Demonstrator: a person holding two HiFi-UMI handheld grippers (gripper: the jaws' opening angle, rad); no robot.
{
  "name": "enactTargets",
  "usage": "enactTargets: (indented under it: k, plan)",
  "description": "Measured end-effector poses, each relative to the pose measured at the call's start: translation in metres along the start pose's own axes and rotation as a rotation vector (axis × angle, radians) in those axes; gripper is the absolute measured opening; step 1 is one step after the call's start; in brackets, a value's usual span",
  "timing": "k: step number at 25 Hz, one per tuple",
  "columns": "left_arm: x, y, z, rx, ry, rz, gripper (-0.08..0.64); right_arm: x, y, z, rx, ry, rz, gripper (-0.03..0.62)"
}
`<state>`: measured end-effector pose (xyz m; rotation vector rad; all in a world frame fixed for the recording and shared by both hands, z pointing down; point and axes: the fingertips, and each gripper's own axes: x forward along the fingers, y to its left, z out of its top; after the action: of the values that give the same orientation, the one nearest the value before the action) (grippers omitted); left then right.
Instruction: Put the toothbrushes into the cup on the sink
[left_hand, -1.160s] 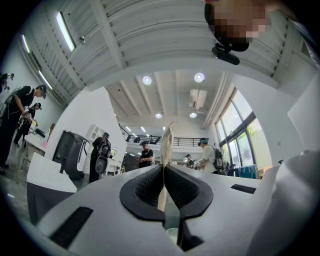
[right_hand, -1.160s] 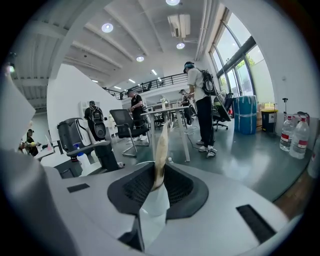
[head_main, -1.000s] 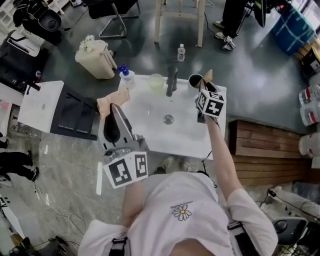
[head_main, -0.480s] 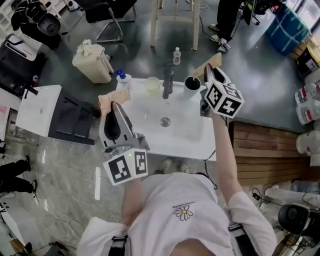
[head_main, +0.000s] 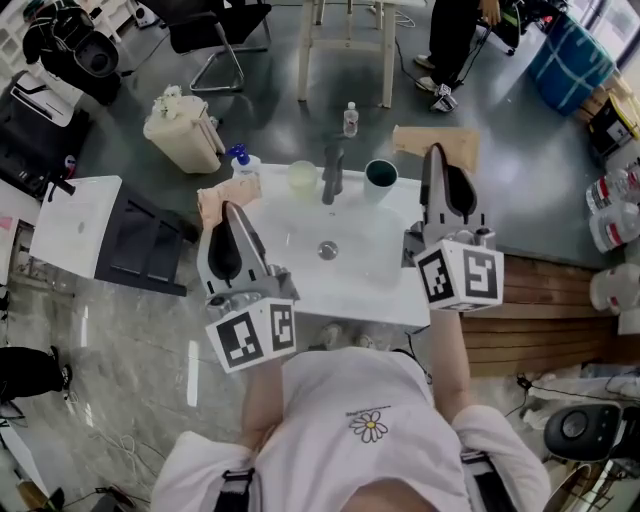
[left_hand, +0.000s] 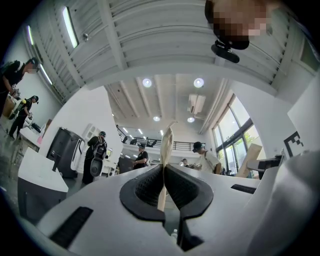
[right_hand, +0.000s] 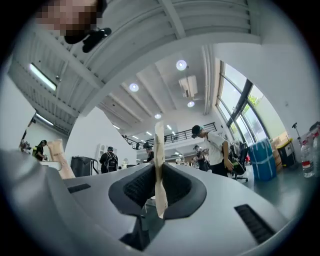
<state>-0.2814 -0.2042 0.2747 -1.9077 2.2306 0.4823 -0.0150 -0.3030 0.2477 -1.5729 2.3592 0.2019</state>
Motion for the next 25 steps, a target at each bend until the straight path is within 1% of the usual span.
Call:
enactTargets:
  k: [2, 6, 8, 12, 25]
  plan:
    - [0.001, 0.000, 0.004, 0.002, -0.010, 0.002, 0.021, -0.018, 0.012, 0.004, -0.025, -0.026, -0.001, 0.038]
    - [0.000, 0.000, 0.007, 0.005, -0.024, 0.005, 0.022, -0.047, 0.027, -0.002, 0.003, -0.027, -0.002, 0.038]
    - [0.000, 0.000, 0.006, 0.006, -0.023, 0.006, 0.022, -0.055, 0.030, -0.006, -0.001, -0.016, 0.000, 0.038]
    - [-0.003, 0.001, 0.007, 0.006, -0.026, 0.011, 0.022, -0.057, 0.032, -0.007, -0.022, -0.007, 0.010, 0.034]
    - [-0.003, 0.000, 0.014, 0.005, -0.042, 0.007, 0.022, -0.058, 0.028, -0.003, -0.025, -0.015, 0.003, 0.034]
